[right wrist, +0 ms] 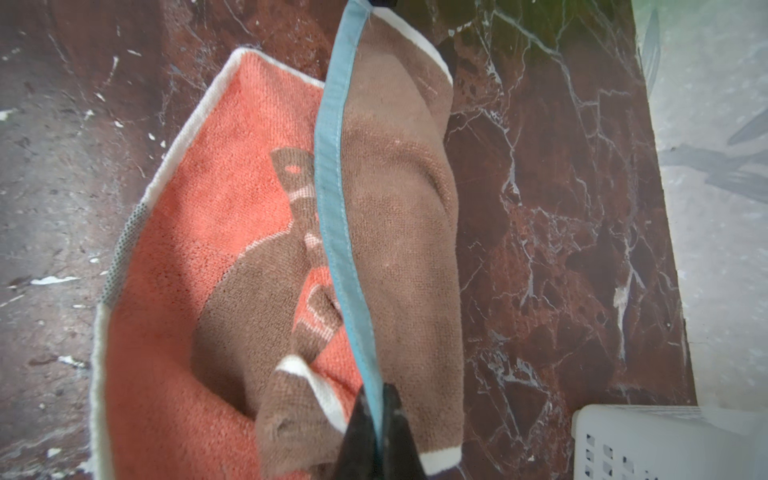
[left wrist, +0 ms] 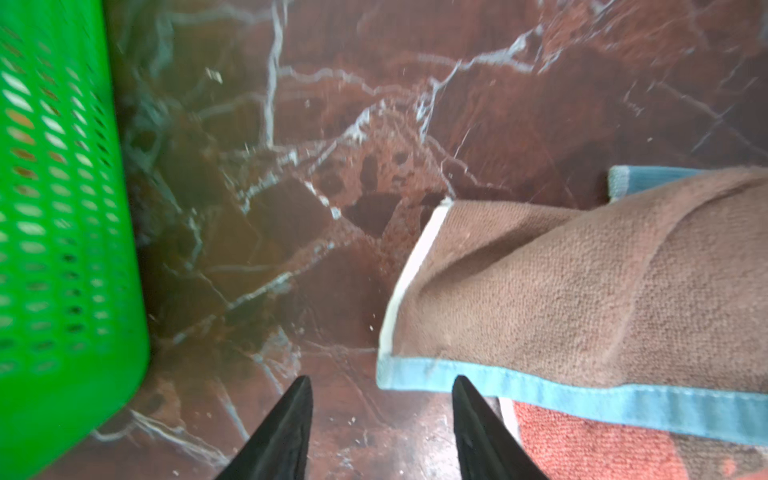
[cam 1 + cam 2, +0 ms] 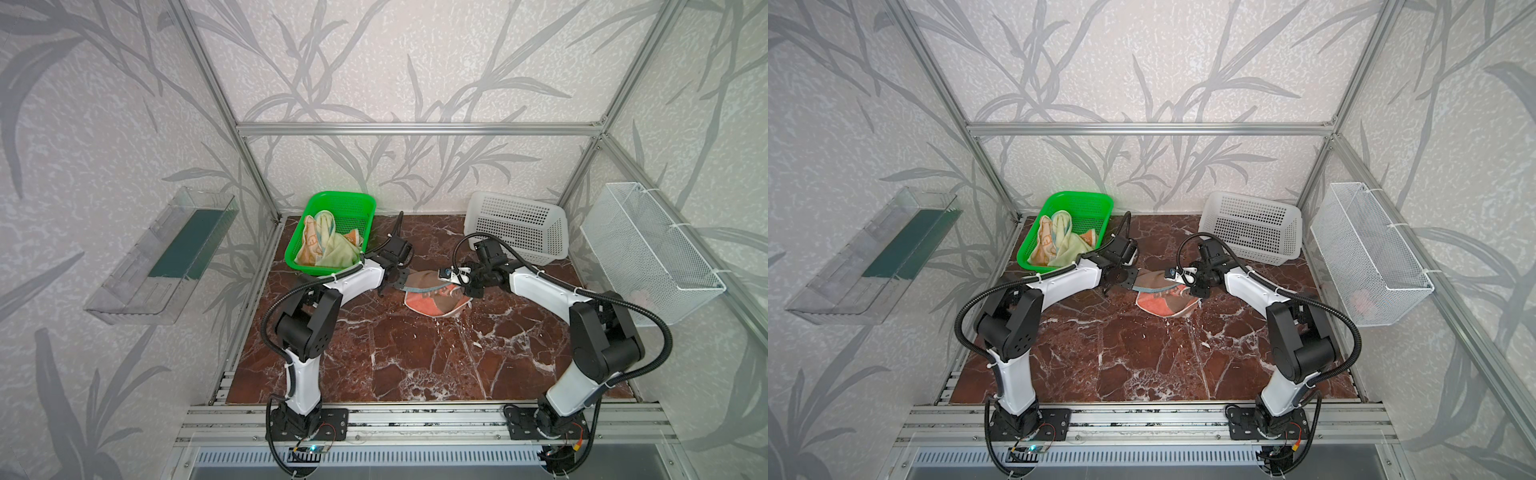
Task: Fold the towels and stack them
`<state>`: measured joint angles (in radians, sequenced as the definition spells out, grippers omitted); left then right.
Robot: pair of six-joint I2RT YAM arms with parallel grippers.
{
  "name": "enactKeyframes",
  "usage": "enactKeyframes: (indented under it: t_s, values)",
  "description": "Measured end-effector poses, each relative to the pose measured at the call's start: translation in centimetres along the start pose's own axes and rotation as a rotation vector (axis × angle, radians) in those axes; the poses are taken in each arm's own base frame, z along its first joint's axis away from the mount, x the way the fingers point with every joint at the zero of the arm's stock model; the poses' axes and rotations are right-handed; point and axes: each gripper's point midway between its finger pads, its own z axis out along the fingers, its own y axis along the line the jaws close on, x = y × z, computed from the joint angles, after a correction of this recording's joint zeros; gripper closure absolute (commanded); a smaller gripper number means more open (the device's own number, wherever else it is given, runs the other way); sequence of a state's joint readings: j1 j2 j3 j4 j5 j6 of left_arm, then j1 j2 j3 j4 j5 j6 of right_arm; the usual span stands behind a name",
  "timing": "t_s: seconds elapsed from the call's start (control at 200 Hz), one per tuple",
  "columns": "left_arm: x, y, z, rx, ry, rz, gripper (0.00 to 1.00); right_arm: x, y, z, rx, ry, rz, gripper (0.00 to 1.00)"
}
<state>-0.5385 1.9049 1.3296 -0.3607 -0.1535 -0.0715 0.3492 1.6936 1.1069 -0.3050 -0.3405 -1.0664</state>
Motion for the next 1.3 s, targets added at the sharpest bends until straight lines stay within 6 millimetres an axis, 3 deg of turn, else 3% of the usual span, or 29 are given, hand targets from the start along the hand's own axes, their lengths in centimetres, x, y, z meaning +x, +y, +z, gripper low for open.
enactKeyframes:
  t_s: [0.31,0.61,0.87,1.09,1.3]
  values:
    - [-1.6,0.1,-2.9,0.000,-0.222,0.209,0.44,0.0,-1.4,-1.2,-0.009,-0.087,0.103,1.00]
    - [-0.7,-1.2,-3.2,0.008,-0.408,0.394,0.43,-3.9,-3.9,-3.5,-0.002,-0.221,0.234,1.00]
    - [-2.6,-2.1,-4.3,0.022,-0.538,0.471,0.38,-5.9,-5.0,-5.7,-0.014,-0.264,0.366,1.00]
    - [-0.2,-4.0,-3.7,0.104,-0.535,0.604,0.38,-5.5,-4.2,-5.9,-0.047,-0.226,0.459,1.00]
    - [2.6,-6.0,-4.5,0.218,-0.568,0.724,0.39,-5.9,-5.1,-6.6,-0.027,-0.217,0.489,1.00]
